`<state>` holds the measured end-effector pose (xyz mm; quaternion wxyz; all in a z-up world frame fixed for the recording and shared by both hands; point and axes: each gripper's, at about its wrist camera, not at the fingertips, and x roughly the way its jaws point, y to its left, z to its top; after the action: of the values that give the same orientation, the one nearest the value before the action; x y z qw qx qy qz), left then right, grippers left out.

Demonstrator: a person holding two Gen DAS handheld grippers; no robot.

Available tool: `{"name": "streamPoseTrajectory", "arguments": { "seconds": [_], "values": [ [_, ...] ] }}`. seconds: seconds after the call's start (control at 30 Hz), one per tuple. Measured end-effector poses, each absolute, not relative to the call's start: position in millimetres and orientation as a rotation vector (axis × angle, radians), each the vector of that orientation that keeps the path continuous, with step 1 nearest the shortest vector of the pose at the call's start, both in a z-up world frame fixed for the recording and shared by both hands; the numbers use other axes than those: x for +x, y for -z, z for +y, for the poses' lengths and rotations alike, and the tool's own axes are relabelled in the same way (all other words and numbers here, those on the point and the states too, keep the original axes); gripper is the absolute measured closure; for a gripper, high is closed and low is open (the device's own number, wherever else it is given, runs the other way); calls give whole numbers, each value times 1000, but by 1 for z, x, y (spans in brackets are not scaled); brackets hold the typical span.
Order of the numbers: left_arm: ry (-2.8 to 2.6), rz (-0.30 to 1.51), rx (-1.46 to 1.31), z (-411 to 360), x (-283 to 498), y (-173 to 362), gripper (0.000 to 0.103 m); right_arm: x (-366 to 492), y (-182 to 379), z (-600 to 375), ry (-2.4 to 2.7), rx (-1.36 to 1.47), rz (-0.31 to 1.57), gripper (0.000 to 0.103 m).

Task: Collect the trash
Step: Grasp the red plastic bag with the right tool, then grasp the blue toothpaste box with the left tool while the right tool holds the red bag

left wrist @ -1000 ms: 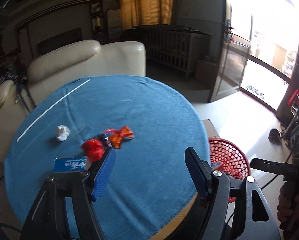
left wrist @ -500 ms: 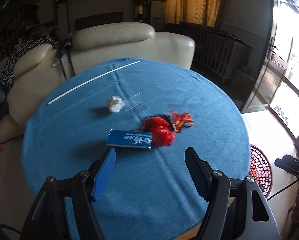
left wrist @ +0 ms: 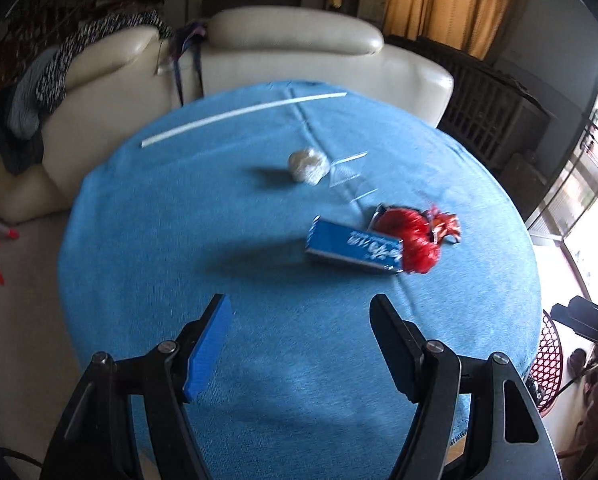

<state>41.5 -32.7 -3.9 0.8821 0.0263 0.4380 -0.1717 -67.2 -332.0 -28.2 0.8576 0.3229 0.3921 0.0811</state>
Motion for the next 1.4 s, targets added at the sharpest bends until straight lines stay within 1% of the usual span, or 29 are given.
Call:
{"name": "streamPoseTrajectory", "arguments": {
  "seconds": [0.3, 0.43, 0.47, 0.5, 0.53, 0.7, 0.77, 0.8, 0.9, 1.1, 1.23, 1.33, 1.4],
  "values": [
    [357, 986, -53, -11, 66, 19, 30, 25, 55, -307, -208, 718, 920, 34],
    [362, 1001, -112, 3, 77, 17, 30, 67, 59, -297, -220, 727, 920, 35],
    [357, 999, -120, 7, 79, 16, 30, 77, 61, -295, -215, 732, 924, 37],
    [352, 998, -127, 10, 81, 15, 30, 90, 64, -293, -213, 738, 929, 45],
    [351, 999, -131, 12, 82, 15, 31, 99, 66, -291, -201, 732, 938, 48],
    [381, 1032, -182, 16, 91, 14, 30, 135, 93, -282, -144, 708, 1030, 54],
    [403, 1044, -217, 14, 97, 12, 31, 143, 103, -272, -155, 677, 1060, 61],
    [407, 1047, -232, 12, 101, 11, 30, 142, 104, -269, -157, 661, 1048, 62],
    [400, 1053, -263, 3, 113, 8, 30, 133, 100, -269, -134, 648, 1014, 63],
    [402, 1148, -307, -34, 130, 24, 30, 90, 88, -284, -157, 669, 965, 63],
    [349, 1221, -377, -51, 135, 42, 30, 61, 82, -286, -140, 604, 965, 63],
    [309, 1237, -392, -56, 128, 48, 30, 43, 79, -286, -138, 581, 958, 63],
    [279, 1248, -394, -58, 126, 50, 30, 31, 72, -282, -106, 490, 943, 63]
  ]
}}
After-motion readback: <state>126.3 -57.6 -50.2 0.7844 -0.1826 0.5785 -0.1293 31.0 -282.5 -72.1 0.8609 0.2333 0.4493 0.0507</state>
